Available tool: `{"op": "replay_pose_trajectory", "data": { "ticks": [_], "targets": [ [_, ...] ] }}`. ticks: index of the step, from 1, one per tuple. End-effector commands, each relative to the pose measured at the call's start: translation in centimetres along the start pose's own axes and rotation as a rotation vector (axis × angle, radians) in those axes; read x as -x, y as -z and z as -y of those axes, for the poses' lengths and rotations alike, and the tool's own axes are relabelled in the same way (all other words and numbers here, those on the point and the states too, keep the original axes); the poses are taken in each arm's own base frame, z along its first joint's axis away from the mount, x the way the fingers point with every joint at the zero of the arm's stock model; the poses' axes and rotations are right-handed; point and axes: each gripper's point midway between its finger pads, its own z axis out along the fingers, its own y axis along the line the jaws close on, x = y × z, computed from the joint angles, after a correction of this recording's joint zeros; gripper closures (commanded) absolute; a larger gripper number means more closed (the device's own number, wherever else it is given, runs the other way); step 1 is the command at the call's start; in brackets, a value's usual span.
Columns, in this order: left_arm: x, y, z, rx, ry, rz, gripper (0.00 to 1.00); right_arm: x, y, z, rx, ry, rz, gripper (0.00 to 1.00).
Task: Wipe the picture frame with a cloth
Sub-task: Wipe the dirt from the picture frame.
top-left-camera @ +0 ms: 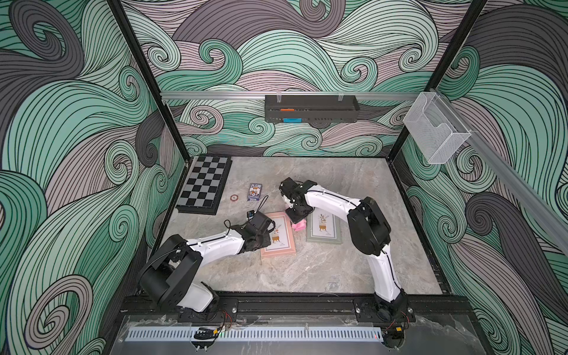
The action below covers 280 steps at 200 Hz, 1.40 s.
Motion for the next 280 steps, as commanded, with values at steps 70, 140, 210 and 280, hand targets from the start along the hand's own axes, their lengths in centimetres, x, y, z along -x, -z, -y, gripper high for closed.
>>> {"op": "replay_pose_trajectory", "data": {
  "ticks": [70,140,210,280],
  "targets": [
    [-2.4,-1.4,-1.4,0.091,-0.036,-0.124,0.94,-8.5,1.7,-5.7,0.093,-0.014,-0.068,1.00],
    [-3.1,-0.6,-2.4,0.105,-0.023,-0.120,0.94,4.5,3.4,-2.7,0.158,-0.089,0.125,1.00],
    [-2.0,0.1,-1.6,0.088,-0.011,-0.088,0.94,-8.8,4.5,-7.2,0.155,-0.088,0.018,1.00],
    [-3.2,0.6,-0.6,0.043,-0.036,-0.114,0.94,1.6,2.9,-6.9,0.143,-0.053,0.130,1.00]
  ]
}}
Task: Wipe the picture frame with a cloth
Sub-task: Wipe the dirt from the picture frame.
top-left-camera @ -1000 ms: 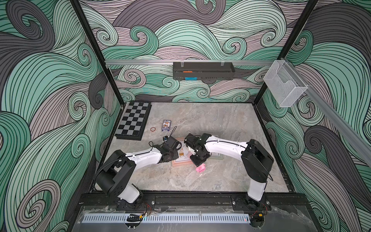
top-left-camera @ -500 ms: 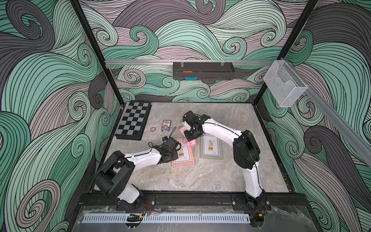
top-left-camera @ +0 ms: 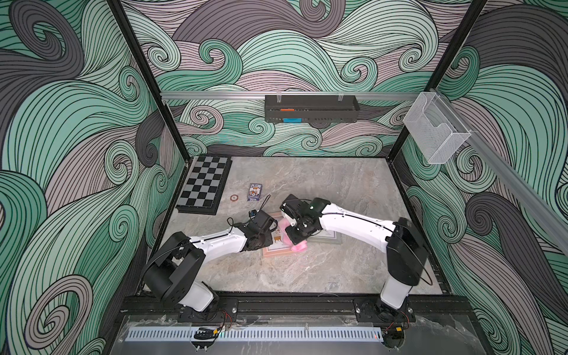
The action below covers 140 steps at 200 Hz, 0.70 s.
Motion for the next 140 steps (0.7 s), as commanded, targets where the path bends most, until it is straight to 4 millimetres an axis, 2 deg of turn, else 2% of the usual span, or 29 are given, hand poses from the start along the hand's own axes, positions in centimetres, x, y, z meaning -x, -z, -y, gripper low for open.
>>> {"op": "replay_pose_trajectory", "data": {
  "ticks": [1,19,32,43,55,68,76,84,96,110,129,140],
  "targets": [
    [-2.8,0.4,-1.3,0.043,-0.028,-0.085,0.94,4.1,-3.7,0.1,-0.005,0.019,0.015,1.00],
    [-2.8,0.6,-1.2,0.041,-0.023,-0.074,0.94,6.1,-5.6,-0.7,0.009,0.030,0.026,1.00],
    [-2.7,0.7,-1.1,0.044,-0.015,-0.065,0.94,5.7,-6.0,-1.2,0.032,0.023,0.007,1.00],
    [-2.4,0.8,-1.0,0.044,-0.015,-0.056,0.94,4.0,-5.8,-1.4,0.037,0.016,-0.019,1.00],
    [-2.0,0.9,-0.8,0.045,-0.017,-0.042,0.94,0.6,-5.5,-2.0,0.054,0.007,-0.072,1.00],
    [-1.4,1.0,-0.5,0.048,-0.027,-0.028,0.94,-2.7,-4.6,-3.4,0.111,0.010,-0.103,1.00],
    [-1.2,1.1,-0.4,0.052,-0.035,-0.023,0.94,-4.0,-4.1,-4.1,0.135,0.009,-0.108,1.00],
    [-1.0,1.2,-0.4,0.057,-0.039,-0.019,0.94,-4.5,-3.5,-4.4,0.147,0.005,-0.103,1.00],
    [-1.0,1.2,-0.3,0.057,-0.042,-0.022,0.94,-3.6,-2.9,-3.9,0.132,0.007,-0.071,1.00],
    [-1.2,1.1,-0.3,0.053,-0.035,-0.026,0.94,-0.8,-3.0,-2.7,0.088,0.008,-0.017,1.00],
    [-1.5,1.0,-0.5,0.051,-0.019,-0.033,0.94,3.5,-4.4,-1.6,0.089,-0.027,0.022,1.00],
    [-1.7,0.8,-0.6,0.050,-0.011,-0.038,0.94,5.3,-5.4,-1.4,0.096,-0.033,0.042,1.00]
  ]
}}
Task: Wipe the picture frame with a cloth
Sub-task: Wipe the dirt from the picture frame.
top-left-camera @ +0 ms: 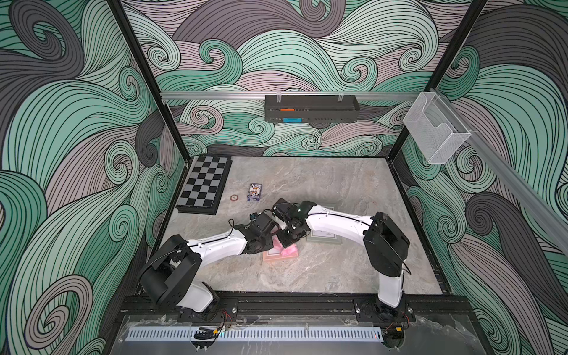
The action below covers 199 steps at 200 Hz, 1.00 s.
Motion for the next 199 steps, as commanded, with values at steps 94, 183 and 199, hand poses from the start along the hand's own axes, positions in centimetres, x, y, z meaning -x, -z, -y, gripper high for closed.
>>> {"op": "replay_pose_trajectory", "data": {
  "ticks": [94,183,199],
  "targets": [
    [1.4,-0.3,1.2,0.025,-0.001,0.026,0.94,-4.0,1.7,-1.9,0.149,-0.017,0.034,1.00],
    [2.4,-0.4,0.2,0.084,0.014,0.068,0.94,-5.6,-1.5,-1.4,0.167,-0.063,-0.061,1.00],
    [3.0,-0.4,-0.2,0.104,0.004,0.075,0.94,-7.8,-0.4,0.3,0.119,-0.079,-0.049,1.00]
  ]
}}
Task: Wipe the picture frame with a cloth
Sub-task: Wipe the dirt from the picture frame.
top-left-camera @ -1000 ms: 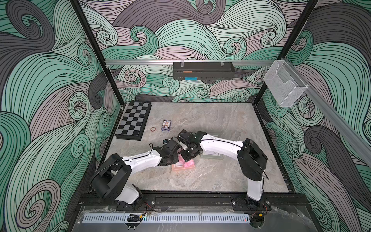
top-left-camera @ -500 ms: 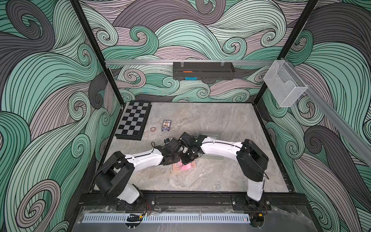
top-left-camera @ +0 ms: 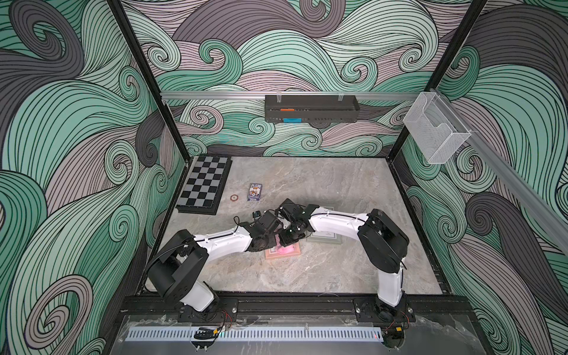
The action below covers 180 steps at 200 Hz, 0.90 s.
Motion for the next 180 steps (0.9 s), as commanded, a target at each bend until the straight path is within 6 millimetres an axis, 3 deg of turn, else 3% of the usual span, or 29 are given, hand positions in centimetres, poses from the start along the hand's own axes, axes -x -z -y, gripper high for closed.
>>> {"op": "replay_pose_trajectory", "data": {
  "ticks": [1,20,34,61,105,117,135,180],
  "targets": [
    [2.0,0.1,-1.0,0.072,-0.008,0.052,0.94,-4.3,2.0,1.1,-0.041,-0.030,-0.041,1.00],
    [2.4,-0.1,-1.4,0.081,-0.007,0.049,0.94,-5.3,3.6,2.1,-0.088,-0.031,-0.025,1.00],
    [2.6,-0.1,-1.7,0.076,0.009,0.040,0.94,-5.7,4.1,1.4,-0.062,-0.034,-0.036,1.00],
    [2.6,0.0,-1.2,0.029,0.032,0.017,0.94,-5.7,2.8,-3.0,0.066,0.003,-0.052,1.00],
    [1.5,0.0,-0.4,-0.031,0.072,-0.036,0.94,-3.4,-0.7,-8.4,0.215,0.016,-0.089,1.00],
    [1.2,0.0,-0.6,-0.028,0.072,-0.039,0.94,-3.1,-1.3,-7.7,0.179,0.001,-0.089,1.00],
    [0.9,0.1,-1.2,-0.013,0.069,-0.037,0.94,-3.6,-1.9,-5.2,0.098,-0.038,-0.098,1.00],
    [0.5,0.8,-2.6,0.022,0.034,-0.031,0.94,-7.0,-0.8,3.6,-0.051,-0.189,-0.115,1.00]
  ]
}}
